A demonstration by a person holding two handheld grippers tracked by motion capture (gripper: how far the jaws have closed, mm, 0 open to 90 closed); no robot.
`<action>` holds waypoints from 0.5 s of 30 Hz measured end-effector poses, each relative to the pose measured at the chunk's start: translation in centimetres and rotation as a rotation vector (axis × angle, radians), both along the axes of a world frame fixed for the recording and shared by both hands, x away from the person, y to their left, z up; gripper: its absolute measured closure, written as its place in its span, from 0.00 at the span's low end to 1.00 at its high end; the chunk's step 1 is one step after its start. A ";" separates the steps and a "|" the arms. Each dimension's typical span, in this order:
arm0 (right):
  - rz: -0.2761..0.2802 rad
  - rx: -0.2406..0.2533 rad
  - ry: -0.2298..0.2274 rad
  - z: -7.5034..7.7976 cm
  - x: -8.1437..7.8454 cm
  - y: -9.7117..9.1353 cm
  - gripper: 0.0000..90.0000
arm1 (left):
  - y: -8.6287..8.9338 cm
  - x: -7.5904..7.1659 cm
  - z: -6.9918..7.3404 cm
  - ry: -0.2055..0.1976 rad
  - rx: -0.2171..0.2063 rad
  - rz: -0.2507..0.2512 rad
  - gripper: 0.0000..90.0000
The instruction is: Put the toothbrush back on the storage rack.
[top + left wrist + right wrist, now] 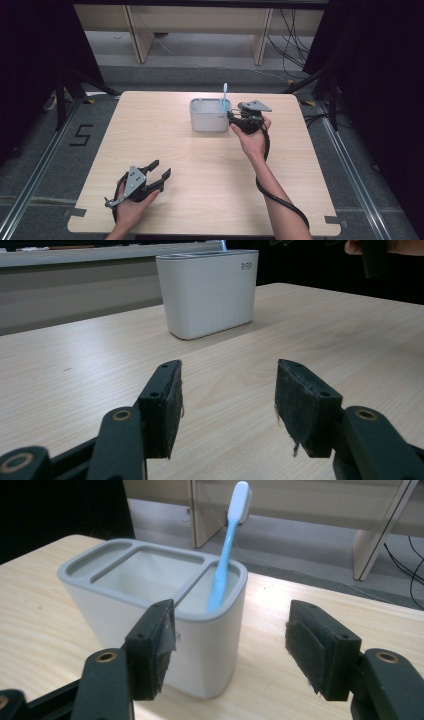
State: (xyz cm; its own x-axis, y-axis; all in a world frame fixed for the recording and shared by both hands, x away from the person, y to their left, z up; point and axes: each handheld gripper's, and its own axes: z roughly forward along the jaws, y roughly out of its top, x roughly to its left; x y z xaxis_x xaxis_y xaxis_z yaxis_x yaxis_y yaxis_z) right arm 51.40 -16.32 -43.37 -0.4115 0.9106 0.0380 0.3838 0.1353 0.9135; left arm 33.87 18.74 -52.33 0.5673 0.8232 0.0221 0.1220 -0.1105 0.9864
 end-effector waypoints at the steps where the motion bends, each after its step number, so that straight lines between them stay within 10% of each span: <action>1: 0.011 -0.004 0.001 0.0 -0.2 -0.1 0.40 | 0.0 0.0 0.0 0.000 0.001 0.001 0.49; 15: 0.053 -0.048 0.075 -1.3 -4.4 -3.4 0.38 | 0.0 0.0 0.0 0.004 -0.001 0.004 0.49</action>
State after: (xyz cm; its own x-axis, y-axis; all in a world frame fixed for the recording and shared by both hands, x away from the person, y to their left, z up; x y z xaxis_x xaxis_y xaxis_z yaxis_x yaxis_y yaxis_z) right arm 47.01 -19.74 -44.65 -0.4566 0.8892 0.0272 0.4421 0.2003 0.8743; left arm 33.90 18.79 -52.32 0.5643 0.8254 0.0185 0.1268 -0.1088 0.9860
